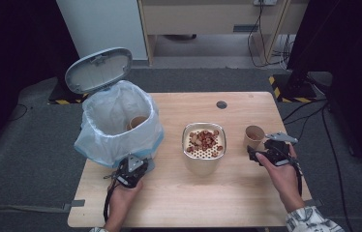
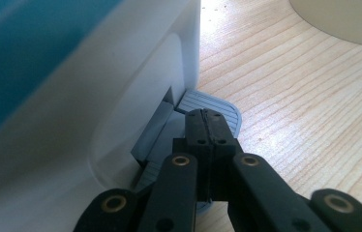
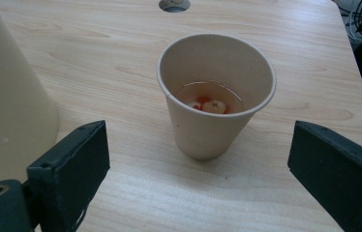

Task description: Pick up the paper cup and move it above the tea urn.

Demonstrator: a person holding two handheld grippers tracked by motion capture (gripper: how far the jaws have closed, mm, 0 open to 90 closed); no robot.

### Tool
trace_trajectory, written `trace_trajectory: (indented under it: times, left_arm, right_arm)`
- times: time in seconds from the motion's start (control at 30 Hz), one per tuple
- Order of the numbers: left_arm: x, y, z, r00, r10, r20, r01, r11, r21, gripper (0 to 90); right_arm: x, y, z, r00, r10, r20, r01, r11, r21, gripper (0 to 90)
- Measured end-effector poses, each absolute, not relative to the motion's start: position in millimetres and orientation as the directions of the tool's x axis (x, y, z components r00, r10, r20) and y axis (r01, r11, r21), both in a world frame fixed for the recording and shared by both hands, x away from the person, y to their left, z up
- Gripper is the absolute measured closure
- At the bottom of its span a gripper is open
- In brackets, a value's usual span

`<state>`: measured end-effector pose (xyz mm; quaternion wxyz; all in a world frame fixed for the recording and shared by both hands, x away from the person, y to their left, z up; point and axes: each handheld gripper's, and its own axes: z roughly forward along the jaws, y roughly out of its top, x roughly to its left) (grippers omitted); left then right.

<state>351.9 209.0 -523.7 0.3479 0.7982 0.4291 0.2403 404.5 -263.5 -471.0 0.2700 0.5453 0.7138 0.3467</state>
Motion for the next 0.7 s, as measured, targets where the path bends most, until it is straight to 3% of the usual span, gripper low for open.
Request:
trace_trajectory:
  times: [0.7]
  left_arm:
    - [351.8, 209.2, -523.6, 0.517, 0.852, 0.086, 0.518, -0.391, 0.761, 89.7]
  right_arm:
    - [444.7, -266.5, -504.4, -0.213, 0.976, 0.040, 0.584, 0.094, 0.806, 13.1]
